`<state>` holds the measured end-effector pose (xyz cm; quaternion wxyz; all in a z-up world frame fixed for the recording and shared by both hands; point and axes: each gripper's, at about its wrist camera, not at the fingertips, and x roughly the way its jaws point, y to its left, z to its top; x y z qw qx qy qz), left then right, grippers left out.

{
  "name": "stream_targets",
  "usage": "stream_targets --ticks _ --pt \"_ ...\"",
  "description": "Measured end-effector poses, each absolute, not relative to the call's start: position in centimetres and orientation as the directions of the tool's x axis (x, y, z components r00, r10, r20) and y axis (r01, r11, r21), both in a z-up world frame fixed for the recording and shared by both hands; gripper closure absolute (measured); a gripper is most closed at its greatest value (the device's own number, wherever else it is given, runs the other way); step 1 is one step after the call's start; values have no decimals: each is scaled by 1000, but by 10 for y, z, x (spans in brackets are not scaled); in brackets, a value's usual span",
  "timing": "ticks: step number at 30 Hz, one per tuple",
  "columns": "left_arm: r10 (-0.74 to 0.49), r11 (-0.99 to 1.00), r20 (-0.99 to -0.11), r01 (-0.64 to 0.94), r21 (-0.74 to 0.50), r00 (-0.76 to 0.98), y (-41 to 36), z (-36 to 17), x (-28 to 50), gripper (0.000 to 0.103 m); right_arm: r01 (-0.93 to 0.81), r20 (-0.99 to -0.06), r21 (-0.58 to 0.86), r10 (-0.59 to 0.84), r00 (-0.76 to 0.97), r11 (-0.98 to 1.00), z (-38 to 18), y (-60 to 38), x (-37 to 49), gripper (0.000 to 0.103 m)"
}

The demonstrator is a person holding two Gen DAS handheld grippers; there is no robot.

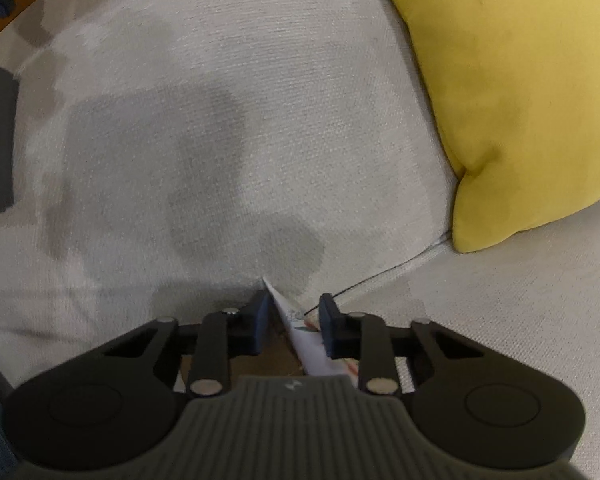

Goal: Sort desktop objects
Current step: 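Close right gripper on white tube while left gripper holds dark gift box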

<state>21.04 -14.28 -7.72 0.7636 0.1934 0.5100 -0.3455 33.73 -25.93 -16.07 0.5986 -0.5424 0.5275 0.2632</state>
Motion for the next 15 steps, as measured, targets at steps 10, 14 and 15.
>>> stream_targets --ticks 10,14,15 --pt "-325 706 -911 706 -55 254 -141 -74 206 43 -806 -888 -454 -119 445 380 -100 -267 321 94" --pt "-319 717 -910 696 -48 266 -142 -72 198 43 -756 -868 -451 -37 494 475 -67 -268 309 94" --pt "-318 717 -910 695 -48 265 -142 -72 196 43 -745 -864 -443 -15 504 498 -59 -268 305 94"
